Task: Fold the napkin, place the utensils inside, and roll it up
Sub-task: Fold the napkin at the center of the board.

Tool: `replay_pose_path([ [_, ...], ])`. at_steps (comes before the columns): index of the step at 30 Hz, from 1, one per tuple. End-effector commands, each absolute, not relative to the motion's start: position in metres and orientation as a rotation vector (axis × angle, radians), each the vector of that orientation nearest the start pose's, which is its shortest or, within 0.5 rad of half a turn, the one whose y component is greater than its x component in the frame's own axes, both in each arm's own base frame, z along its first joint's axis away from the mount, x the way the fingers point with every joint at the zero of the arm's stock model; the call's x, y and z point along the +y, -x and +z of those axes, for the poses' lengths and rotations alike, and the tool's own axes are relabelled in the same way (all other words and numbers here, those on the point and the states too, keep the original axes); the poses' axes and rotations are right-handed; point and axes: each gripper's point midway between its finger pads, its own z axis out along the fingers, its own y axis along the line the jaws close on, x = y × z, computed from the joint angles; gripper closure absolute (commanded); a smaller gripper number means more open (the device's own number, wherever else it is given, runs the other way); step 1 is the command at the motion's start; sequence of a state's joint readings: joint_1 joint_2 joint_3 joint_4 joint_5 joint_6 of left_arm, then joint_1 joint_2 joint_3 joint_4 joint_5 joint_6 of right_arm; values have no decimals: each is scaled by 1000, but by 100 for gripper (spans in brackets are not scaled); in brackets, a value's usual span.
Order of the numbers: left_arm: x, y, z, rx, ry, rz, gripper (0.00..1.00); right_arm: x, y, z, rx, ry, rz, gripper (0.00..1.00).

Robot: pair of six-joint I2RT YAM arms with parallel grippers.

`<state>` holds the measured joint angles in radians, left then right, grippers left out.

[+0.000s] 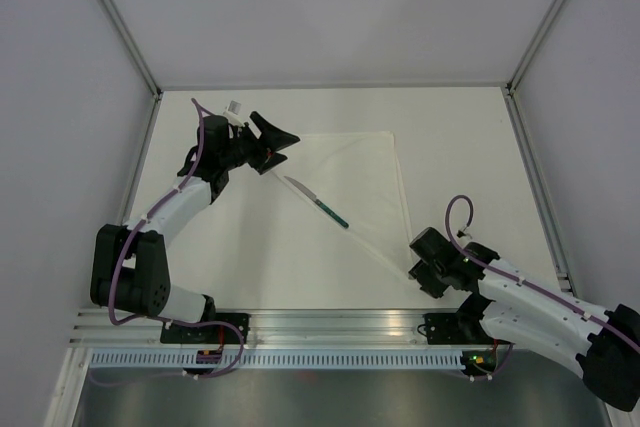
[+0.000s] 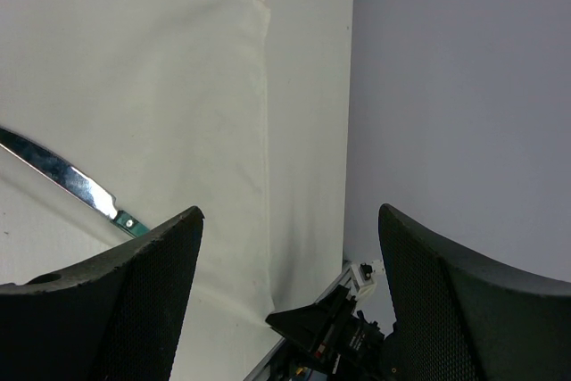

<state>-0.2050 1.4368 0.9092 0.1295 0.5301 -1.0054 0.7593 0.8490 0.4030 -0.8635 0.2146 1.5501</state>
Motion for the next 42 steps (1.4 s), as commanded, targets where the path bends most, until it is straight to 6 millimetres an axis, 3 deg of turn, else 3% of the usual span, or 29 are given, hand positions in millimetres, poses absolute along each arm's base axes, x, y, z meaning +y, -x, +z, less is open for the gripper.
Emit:
replay_pose_path([
  [1, -202, -377, 214, 2058, 432, -1288, 16, 113, -115, 11, 2572, -1173, 243, 55],
  [6, -202, -377, 212, 2060, 435, -1289, 16, 112, -118, 12, 2560, -1159, 232, 64],
  [11, -202, -378, 210, 2065, 438, -1285, 16, 114, -132, 25, 2532, -1080, 225, 77],
  [15, -202, -380, 207, 2070, 443, -1277, 16, 113, -145, 44, 2506, -1009, 185, 84],
  [18, -201, -381, 205, 2075, 445, -1267, 16, 120, -162, 73, 2474, -925, 208, 87],
  [23, -201, -384, 198, 2088, 456, -1258, 16, 130, -180, 102, 2481, -755, 193, 94],
  [31, -200, -388, 197, 2083, 475, -1255, 16, 180, -232, 132, 2491, -507, 224, 99],
  [36, -198, -395, 221, 2041, 471, -1249, 16, 227, -281, 148, 2484, -348, 244, 100],
  [42, -177, -405, 251, 1977, 537, -1194, 16, 282, -326, 137, 2515, -146, 272, 100],
])
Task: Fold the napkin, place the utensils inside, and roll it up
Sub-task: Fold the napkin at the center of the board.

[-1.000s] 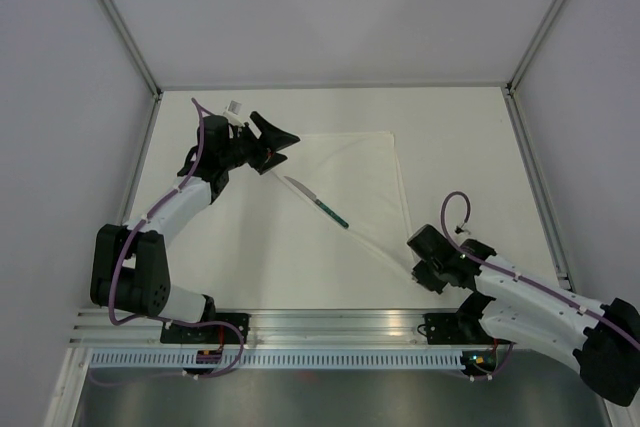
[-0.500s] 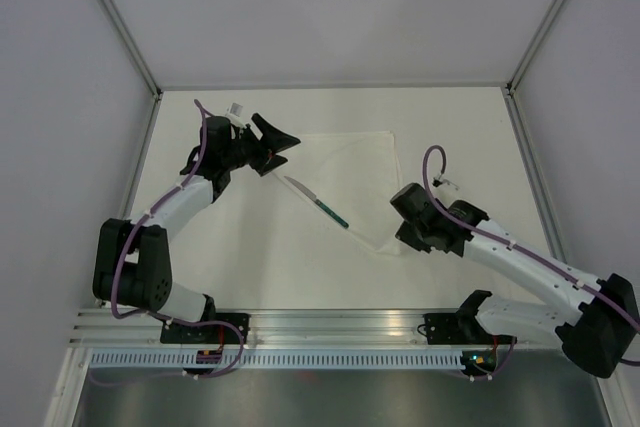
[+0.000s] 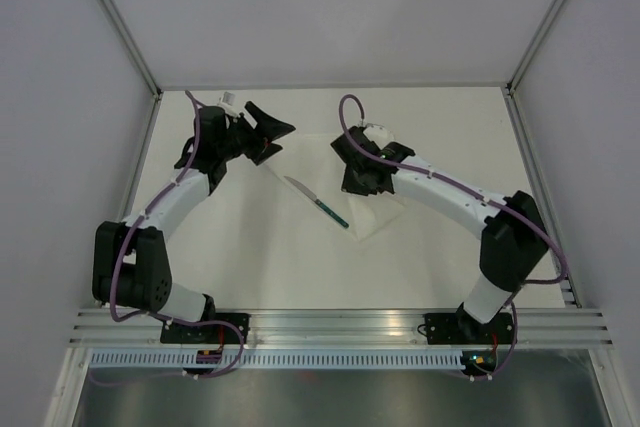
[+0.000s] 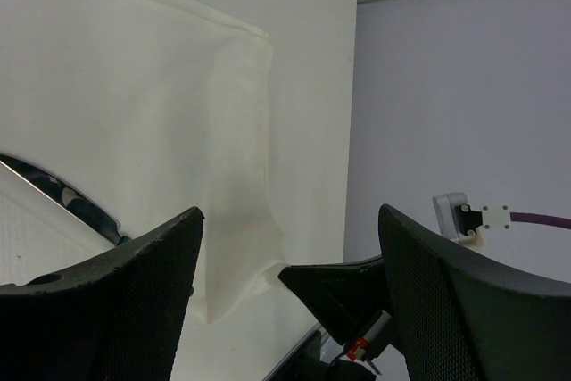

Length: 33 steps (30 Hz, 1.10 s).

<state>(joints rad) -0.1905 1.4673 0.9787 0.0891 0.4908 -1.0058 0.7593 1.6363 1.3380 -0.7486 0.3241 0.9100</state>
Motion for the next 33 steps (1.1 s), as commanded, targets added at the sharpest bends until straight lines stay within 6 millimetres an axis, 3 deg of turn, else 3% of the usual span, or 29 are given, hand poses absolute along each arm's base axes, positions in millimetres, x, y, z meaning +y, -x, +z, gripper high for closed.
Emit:
replay_pose_path([
  [1, -169, -410, 257, 1958, 560, -1176, 16, 288, -331, 133, 2521, -125, 273, 100],
  [4, -157, -415, 270, 1928, 594, -1150, 16, 309, -348, 122, 2531, -33, 286, 99],
  [5, -156, -416, 272, 1925, 597, -1144, 16, 313, -352, 110, 2548, 4, 260, 100],
  [7, -151, -420, 279, 1916, 604, -1122, 16, 325, -364, 114, 2524, 35, 278, 100],
  [8, -149, -421, 279, 1916, 612, -1113, 16, 329, -368, 103, 2533, 74, 264, 100],
  [9, -149, -421, 281, 1915, 606, -1108, 16, 335, -374, 108, 2518, 84, 277, 100],
  [15, -140, -429, 289, 1905, 611, -1072, 16, 360, -390, 90, 2531, 186, 285, 99],
  [21, -134, -437, 294, 1898, 612, -1048, 16, 373, -397, 74, 2534, 252, 263, 100],
  [33, -132, -444, 294, 1902, 611, -1034, 16, 396, -396, 66, 2509, 333, 307, 99],
])
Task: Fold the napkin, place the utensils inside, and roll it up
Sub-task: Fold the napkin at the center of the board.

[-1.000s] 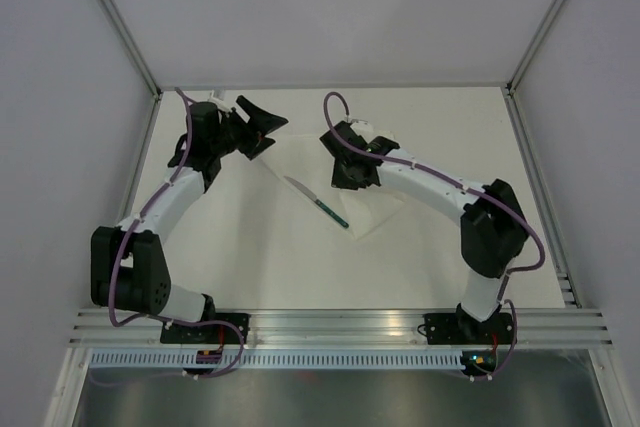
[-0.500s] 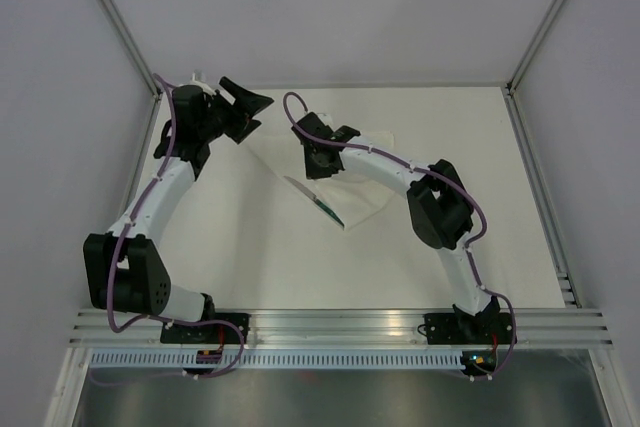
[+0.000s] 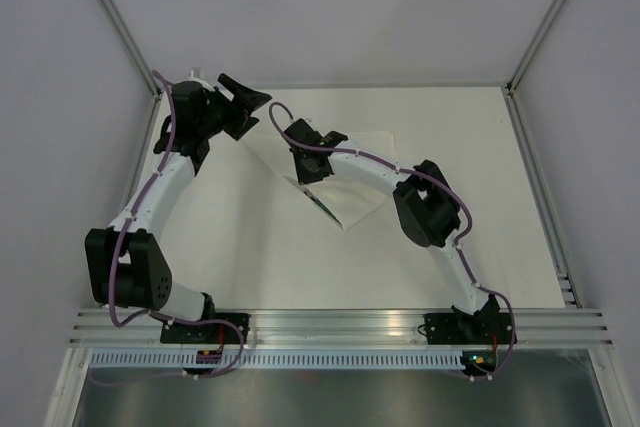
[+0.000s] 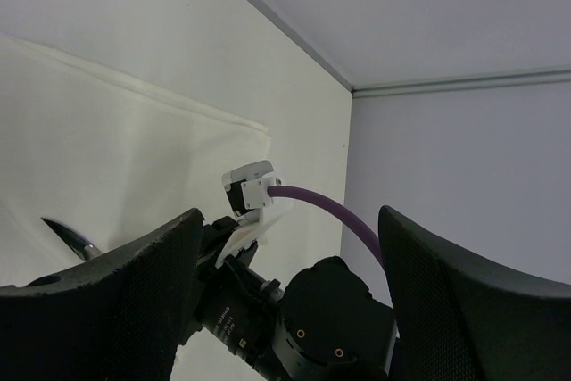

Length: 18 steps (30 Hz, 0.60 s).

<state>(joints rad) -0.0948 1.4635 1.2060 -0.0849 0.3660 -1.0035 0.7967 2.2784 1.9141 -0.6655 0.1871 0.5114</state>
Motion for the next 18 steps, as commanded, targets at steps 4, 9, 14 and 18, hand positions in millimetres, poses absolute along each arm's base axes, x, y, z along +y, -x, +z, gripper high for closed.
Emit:
replay_pose_path([
  [4, -131, -445, 294, 1902, 612, -1032, 16, 400, -395, 65, 2504, 351, 305, 100],
  [9, -131, -446, 293, 1907, 607, -1031, 16, 406, -395, 69, 2487, 380, 312, 100],
  [14, -132, -448, 289, 1918, 610, -1035, 16, 412, -391, 63, 2501, 418, 320, 98],
  [18, -133, -448, 286, 1926, 605, -1032, 16, 413, -386, 56, 2518, 439, 320, 86],
])
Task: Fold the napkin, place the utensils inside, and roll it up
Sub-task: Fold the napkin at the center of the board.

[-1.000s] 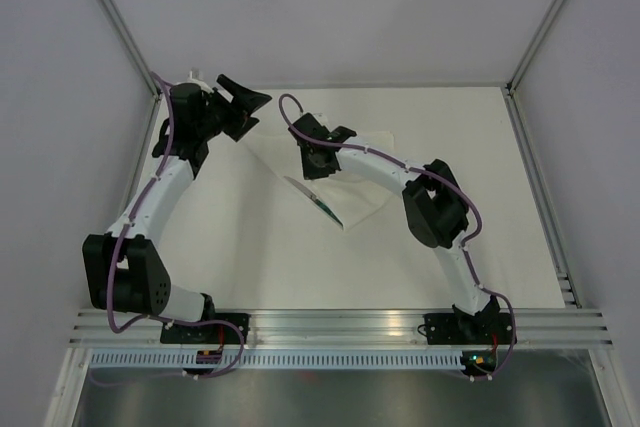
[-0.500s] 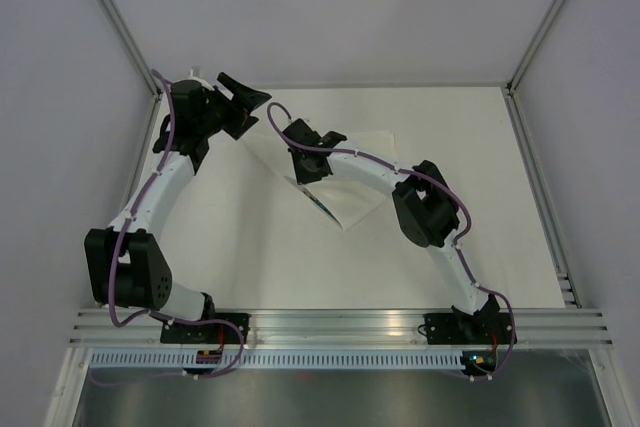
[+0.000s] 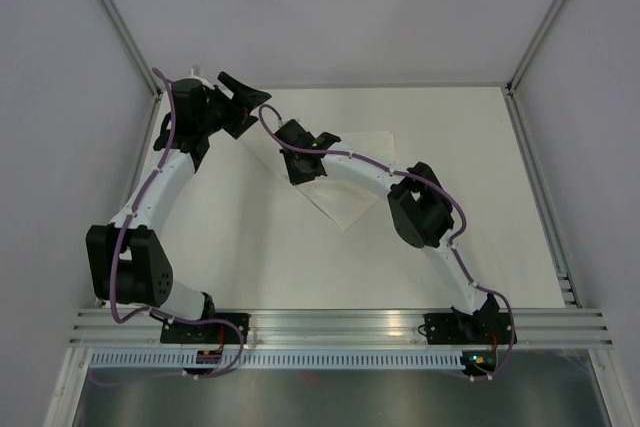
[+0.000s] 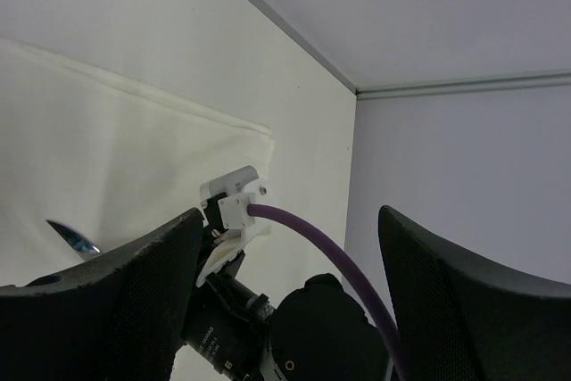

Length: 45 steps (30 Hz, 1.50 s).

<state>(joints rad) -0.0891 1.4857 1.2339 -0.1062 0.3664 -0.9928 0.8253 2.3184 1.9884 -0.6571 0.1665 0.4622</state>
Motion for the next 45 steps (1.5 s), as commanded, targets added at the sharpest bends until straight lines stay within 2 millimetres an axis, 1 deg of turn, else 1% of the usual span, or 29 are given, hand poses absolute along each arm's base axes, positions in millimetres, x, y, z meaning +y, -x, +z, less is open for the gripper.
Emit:
replay_pose_path([
  [1, -133, -448, 285, 1929, 607, -1032, 16, 413, -387, 56, 2516, 441, 321, 79],
  [3, -133, -449, 283, 1932, 604, -1031, 16, 413, -387, 56, 2514, 447, 322, 75],
  [4, -133, -449, 282, 1937, 606, -1031, 16, 413, -387, 57, 2513, 452, 324, 69],
  [6, -132, -449, 279, 1940, 609, -1027, 16, 414, -386, 58, 2510, 459, 330, 64],
  [7, -132, -449, 280, 1938, 608, -1025, 16, 414, -387, 59, 2509, 457, 333, 57],
  [9, -132, -449, 278, 1943, 606, -1021, 15, 414, -388, 64, 2499, 455, 336, 51],
  [10, -131, -449, 278, 1941, 603, -1018, 15, 414, -390, 70, 2483, 448, 334, 45],
  [12, -130, -450, 278, 1941, 601, -1016, 14, 413, -393, 75, 2469, 441, 321, 41],
  [13, -130, -450, 279, 1939, 600, -1016, 14, 414, -396, 83, 2453, 438, 323, 37],
  [15, -130, -450, 276, 1944, 605, -1014, 14, 409, -399, 88, 2442, 429, 283, 35],
  [16, -130, -450, 276, 1946, 606, -1013, 14, 410, -402, 95, 2427, 424, 280, 34],
  [20, -129, -450, 273, 1949, 609, -1011, 13, 396, -410, 105, 2401, 375, 185, 34],
  [21, -129, -450, 273, 1948, 609, -1012, 13, 394, -411, 115, 2385, 364, 192, 35],
  [23, -128, -450, 274, 1944, 608, -1011, 14, 389, -408, 116, 2383, 354, 187, 35],
  [24, -128, -450, 274, 1943, 606, -1013, 13, 388, -408, 126, 2366, 343, 197, 35],
  [25, -128, -450, 275, 1940, 606, -1014, 13, 386, -406, 124, 2374, 345, 196, 36],
  [26, -128, -450, 275, 1940, 603, -1017, 13, 386, -404, 127, 2374, 342, 201, 40],
  [27, -128, -451, 274, 1943, 605, -1017, 14, 386, -401, 127, 2384, 346, 217, 47],
  [28, -128, -452, 272, 1947, 608, -1016, 13, 386, -397, 120, 2399, 363, 221, 55],
  [32, -129, -453, 265, 1960, 615, -1017, 13, 392, -392, 102, 2427, 418, 246, 56],
  [33, -129, -453, 264, 1961, 614, -1018, 13, 394, -392, 92, 2441, 426, 244, 58],
  [34, -129, -453, 262, 1966, 619, -1019, 14, 397, -395, 93, 2437, 421, 253, 68],
  [35, -129, -453, 261, 1965, 620, -1017, 13, 398, -397, 91, 2438, 419, 251, 73],
  [36, -129, -454, 261, 1966, 619, -1019, 14, 399, -396, 81, 2456, 430, 236, 77],
  [37, -129, -454, 260, 1967, 620, -1018, 13, 403, -400, 86, 2446, 429, 247, 81],
  [39, -127, -455, 258, 1968, 627, -1015, 13, 407, -405, 80, 2449, 432, 233, 84],
  [42, -125, -456, 257, 1966, 638, -1018, 14, 409, -408, 70, 2457, 431, 224, 85],
  [45, -119, -458, 255, 1957, 671, -1016, 13, 413, -410, 61, 2462, 427, 263, 85],
])
